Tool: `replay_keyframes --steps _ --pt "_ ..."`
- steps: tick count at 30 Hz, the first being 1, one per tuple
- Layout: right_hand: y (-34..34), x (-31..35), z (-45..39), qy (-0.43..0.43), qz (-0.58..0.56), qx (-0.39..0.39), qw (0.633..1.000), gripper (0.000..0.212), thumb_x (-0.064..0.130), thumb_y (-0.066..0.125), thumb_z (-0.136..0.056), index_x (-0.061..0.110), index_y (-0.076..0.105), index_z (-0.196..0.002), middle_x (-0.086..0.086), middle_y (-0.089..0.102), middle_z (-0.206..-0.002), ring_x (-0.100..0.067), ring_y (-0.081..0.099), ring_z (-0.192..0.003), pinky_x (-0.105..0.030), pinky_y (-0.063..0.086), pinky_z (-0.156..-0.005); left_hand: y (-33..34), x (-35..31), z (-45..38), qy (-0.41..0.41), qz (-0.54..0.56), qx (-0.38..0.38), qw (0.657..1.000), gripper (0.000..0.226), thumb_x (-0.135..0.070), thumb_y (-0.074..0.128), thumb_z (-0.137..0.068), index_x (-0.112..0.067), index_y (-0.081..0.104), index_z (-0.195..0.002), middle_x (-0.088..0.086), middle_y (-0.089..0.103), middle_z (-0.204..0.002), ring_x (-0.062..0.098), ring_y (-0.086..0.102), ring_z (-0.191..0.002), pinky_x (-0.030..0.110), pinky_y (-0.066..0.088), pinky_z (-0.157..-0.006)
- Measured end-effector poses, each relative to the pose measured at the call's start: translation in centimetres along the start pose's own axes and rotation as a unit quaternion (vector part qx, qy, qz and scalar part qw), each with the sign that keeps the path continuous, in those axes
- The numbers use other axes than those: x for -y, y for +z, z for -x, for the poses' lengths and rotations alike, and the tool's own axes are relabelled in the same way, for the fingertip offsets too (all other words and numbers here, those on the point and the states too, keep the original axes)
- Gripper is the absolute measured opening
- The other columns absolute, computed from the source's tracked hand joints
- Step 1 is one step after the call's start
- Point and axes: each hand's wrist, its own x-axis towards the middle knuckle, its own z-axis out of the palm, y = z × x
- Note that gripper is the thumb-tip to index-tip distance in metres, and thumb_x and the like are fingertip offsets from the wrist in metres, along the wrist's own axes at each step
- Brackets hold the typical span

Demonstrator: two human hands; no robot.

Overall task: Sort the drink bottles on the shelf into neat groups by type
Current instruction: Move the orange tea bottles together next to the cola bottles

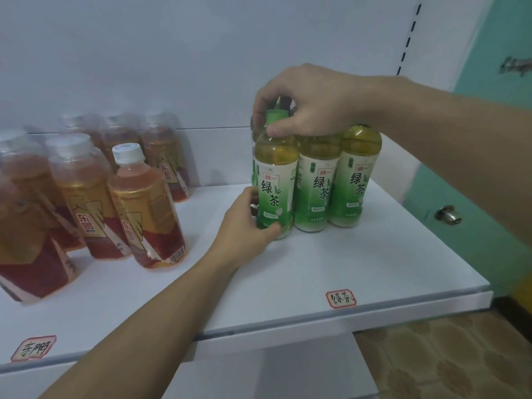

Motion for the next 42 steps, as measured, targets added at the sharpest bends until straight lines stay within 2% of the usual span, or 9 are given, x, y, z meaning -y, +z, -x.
replay_keyframes --steps 8,15,20,24,26,31,33,36,42 --pt "1.1 -0.5 -0.2 -0.001 0.041 -0.054 0.998 0.012 0.028 0.066 -0.095 0.028 0.075 -0.104 0.021 0.06 -0.091 0.018 0.047 -0.075 -0.004 0.029 -0.062 -0.1 0.1 -0.3 -0.007 -0.038 -0.028 0.999 0.06 -0.036 0.088 -0.077 -0.031 0.053 -0.125 -0.018 0.064 -0.106 -0.003 0.063 -0.085 0.016 0.053 -0.071" --pt "1.3 -0.7 1.9 0.005 0.018 -0.171 0.985 0.027 0.034 0.062 -0.095 0.026 0.065 -0.121 0.003 0.062 -0.112 -0.011 0.054 -0.1 -0.026 0.038 -0.086 0.0 0.0 -0.3 -0.022 -0.052 -0.019 0.998 0.066 -0.041 0.088 -0.077 -0.026 0.053 -0.131 -0.017 0.064 -0.106 -0.002 0.065 -0.083 0.02 0.052 -0.07" --pt "5.5 -2.3 6.8 0.04 -0.079 -0.532 0.842 0.023 0.002 0.055 -0.083 0.009 0.061 -0.104 -0.009 0.062 -0.096 -0.02 0.058 -0.087 -0.025 0.045 -0.072 0.0 0.2 -0.5 -0.046 -0.034 -0.021 0.998 0.1 -0.05 0.092 -0.065 -0.029 0.038 -0.145 -0.013 0.054 -0.123 -0.004 0.059 -0.098 0.011 0.044 -0.069" --pt "11.4 -4.3 9.9 0.172 -0.236 -0.65 0.702 0.034 -0.003 0.05 -0.083 0.022 0.047 -0.106 -0.015 0.056 -0.099 -0.025 0.056 -0.087 -0.032 0.044 -0.07 0.1 0.1 -0.6 -0.069 -0.043 -0.006 0.997 0.133 -0.07 0.086 -0.049 -0.028 0.02 -0.158 -0.003 0.043 -0.146 0.014 0.051 -0.124 0.03 0.047 -0.094" --pt "13.8 -5.5 10.5 0.239 -0.293 -0.645 0.664 0.034 -0.004 0.046 -0.083 0.02 0.047 -0.107 -0.011 0.053 -0.099 -0.019 0.054 -0.089 -0.032 0.047 -0.078 0.0 -0.1 -0.9 -0.076 -0.046 0.012 0.996 0.139 -0.069 0.087 -0.047 -0.027 0.018 -0.159 0.001 0.04 -0.152 0.018 0.048 -0.132 0.039 0.047 -0.105" --pt "17.5 -9.2 10.9 0.435 -0.383 -0.464 0.67 0.033 0.004 0.04 -0.087 0.024 0.049 -0.111 -0.001 0.06 -0.103 -0.028 0.061 -0.103 -0.039 0.049 -0.085 -2.6 -1.9 -3.5 -0.142 0.085 0.113 0.98 0.155 -0.067 0.097 -0.029 -0.038 0.017 -0.159 0.008 0.046 -0.153 0.024 0.055 -0.131 0.048 0.044 -0.11" --pt "17.9 -9.8 10.8 0.437 -0.423 -0.402 0.684 0.035 0.012 0.039 -0.086 0.032 0.05 -0.112 0.0 0.063 -0.109 -0.028 0.063 -0.105 -0.05 0.052 -0.091 -3.0 -2.1 -4.1 -0.121 0.12 0.124 0.978 0.161 -0.073 0.093 -0.024 -0.04 0.013 -0.16 0.007 0.034 -0.163 0.024 0.039 -0.145 0.049 0.029 -0.118" --pt "18.1 -9.6 10.8 0.397 -0.434 -0.376 0.715 0.044 0.014 0.035 -0.076 0.049 0.05 -0.099 0.012 0.066 -0.096 -0.012 0.066 -0.093 -0.04 0.055 -0.078 -2.1 -1.3 -4.0 -0.078 0.213 0.118 0.967 0.166 -0.065 0.098 -0.024 -0.036 0.01 -0.162 0.008 0.02 -0.169 0.023 0.022 -0.155 0.055 0.019 -0.123" --pt "18.2 -9.6 11.0 0.35 -0.448 -0.386 0.726 0.057 0.001 0.035 -0.078 0.051 0.046 -0.104 0.01 0.063 -0.099 0.011 0.062 -0.077 -0.023 0.049 -0.069 -0.2 0.6 -3.2 0.011 0.11 0.116 0.987 0.123 -0.006 0.096 -0.062 -0.028 0.019 -0.156 -0.016 0.06 -0.136 0.006 0.061 -0.125 0.024 0.056 -0.093"
